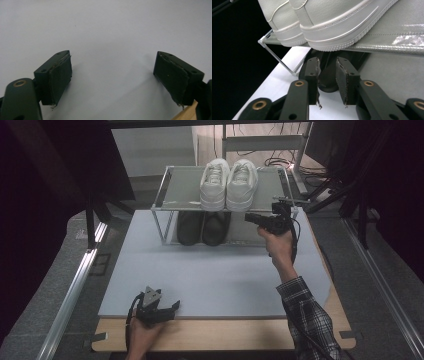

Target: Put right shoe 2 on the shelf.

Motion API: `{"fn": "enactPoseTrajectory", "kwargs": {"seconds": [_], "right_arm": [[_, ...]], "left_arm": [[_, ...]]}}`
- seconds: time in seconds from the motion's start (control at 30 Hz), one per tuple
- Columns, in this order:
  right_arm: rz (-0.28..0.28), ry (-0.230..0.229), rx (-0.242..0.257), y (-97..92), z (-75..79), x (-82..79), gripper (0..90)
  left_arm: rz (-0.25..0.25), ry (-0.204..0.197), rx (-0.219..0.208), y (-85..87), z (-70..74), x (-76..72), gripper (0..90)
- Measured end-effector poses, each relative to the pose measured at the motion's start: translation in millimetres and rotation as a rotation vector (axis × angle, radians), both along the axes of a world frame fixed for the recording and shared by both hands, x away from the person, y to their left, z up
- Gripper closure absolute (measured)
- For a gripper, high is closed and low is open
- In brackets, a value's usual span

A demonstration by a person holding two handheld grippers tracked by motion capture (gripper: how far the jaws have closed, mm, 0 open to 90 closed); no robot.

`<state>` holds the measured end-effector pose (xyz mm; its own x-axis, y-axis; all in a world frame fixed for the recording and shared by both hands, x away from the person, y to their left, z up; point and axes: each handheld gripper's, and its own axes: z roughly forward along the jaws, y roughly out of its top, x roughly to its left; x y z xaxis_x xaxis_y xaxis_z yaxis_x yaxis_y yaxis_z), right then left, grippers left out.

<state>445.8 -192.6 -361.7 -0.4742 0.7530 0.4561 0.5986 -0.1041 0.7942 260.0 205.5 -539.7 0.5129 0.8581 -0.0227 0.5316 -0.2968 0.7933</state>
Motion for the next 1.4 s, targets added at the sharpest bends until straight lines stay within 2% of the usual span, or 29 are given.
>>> {"fn": "enactPoseTrajectory", "kwargs": {"seconds": [0.37, 0.57, 0.93, 1.4], "right_arm": [[0.012, -0.026, -0.045, -2.5, -1.1, -11.4, 53.6], [0.02, -0.05, -0.109, -3.1, -2.2, -17.9, 47.9], [0.05, -0.079, -0.195, -6.0, -6.4, -33.9, 39.1], [0.117, -0.126, -0.243, -11.1, -11.2, -54.4, 29.6]], "left_arm": [[0.0, 0.0, 0.0, 0.1, 0.0, 0.0, 15.4], [0.001, 0.0, -0.002, -0.1, 0.0, 0.0, 15.4], [0.001, 0.0, -0.002, -0.1, 0.0, -0.1, 15.5], [0.001, -0.001, -0.002, -0.2, 0.0, -0.1, 15.5]]}}
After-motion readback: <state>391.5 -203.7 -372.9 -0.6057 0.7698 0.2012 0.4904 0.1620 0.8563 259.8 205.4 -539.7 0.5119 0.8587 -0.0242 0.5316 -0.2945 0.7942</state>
